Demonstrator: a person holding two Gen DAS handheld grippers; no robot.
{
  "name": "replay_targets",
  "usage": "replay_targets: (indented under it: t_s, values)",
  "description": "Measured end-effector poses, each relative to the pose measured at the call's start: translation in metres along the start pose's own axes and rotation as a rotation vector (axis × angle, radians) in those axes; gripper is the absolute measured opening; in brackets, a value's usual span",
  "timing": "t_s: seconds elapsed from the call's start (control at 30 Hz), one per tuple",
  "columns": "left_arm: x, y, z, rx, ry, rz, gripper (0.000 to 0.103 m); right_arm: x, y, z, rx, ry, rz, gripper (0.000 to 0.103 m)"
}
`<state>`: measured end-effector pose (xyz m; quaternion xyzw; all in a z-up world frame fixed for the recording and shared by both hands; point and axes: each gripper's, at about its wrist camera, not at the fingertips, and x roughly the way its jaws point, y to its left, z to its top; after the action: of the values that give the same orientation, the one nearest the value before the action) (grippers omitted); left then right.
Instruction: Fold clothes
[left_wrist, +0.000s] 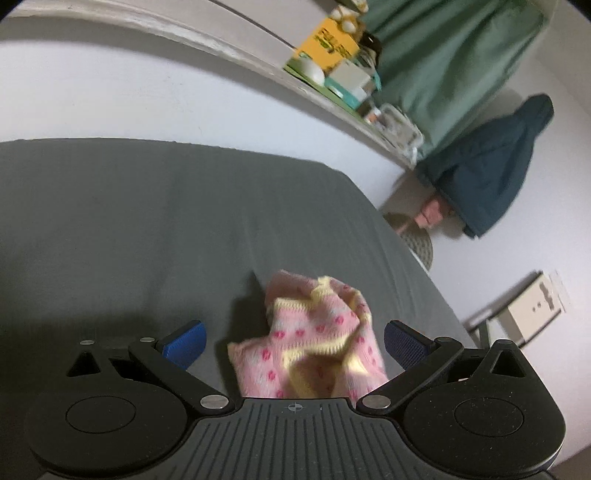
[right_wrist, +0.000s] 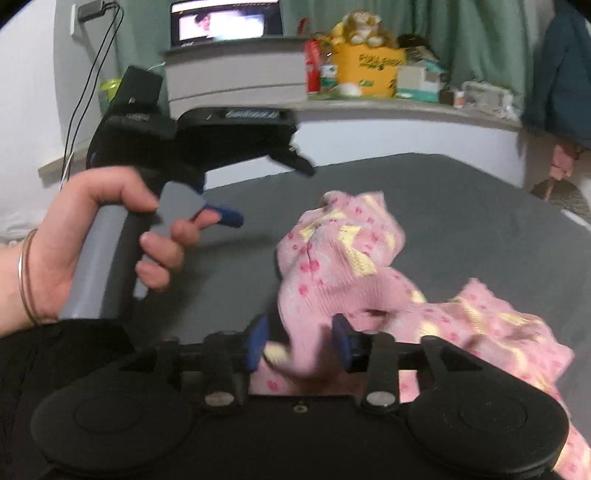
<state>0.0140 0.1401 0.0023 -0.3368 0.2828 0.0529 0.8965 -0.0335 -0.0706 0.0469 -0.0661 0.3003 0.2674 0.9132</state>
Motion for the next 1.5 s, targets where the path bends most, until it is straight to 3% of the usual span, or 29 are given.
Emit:
replay_targets:
  t_s: [0.17,0.33,0.67,0.83,1.07,1.2,1.3,1.5]
  values:
    - [-0.006,-0.025,0.01,0.172,0.115,-0.048,0.103,-0.041,-0.007,-0.012,-0.019,-0.025,-0.049,0.047]
    - [-0.014,-0.052,0.022,0.29,0.193,-0.076,0.103,-0.058,-0.03,-0.014,0.077,-0.048,-0.089,0.052]
    - [0.006,-0.095,0.02,0.308,0.301,0.098,0.102,-0.076,-0.085,-0.022,0.153,-0.07,-0.112,0.052]
    - [0.01,-0.096,0.009,0.272,0.319,0.1,0.102,-0.081,-0.106,-0.033,0.159,-0.078,-0.07,0.052]
    - [0.028,-0.093,-0.013,0.256,0.393,0.138,0.075,-0.058,-0.087,-0.036,0.117,-0.027,0.066,0.052]
    - [0.03,-0.09,-0.024,0.22,0.39,0.131,0.047,-0.051,-0.066,-0.037,0.003,0.01,0.058,0.052]
    - [0.028,-0.087,-0.026,0.19,0.374,0.115,0.045,-0.048,-0.064,-0.04,-0.013,0.019,0.053,0.052]
    - [0.03,-0.074,-0.024,0.162,0.375,0.095,0.02,-0.038,-0.069,-0.043,0.041,-0.017,0.083,0.052]
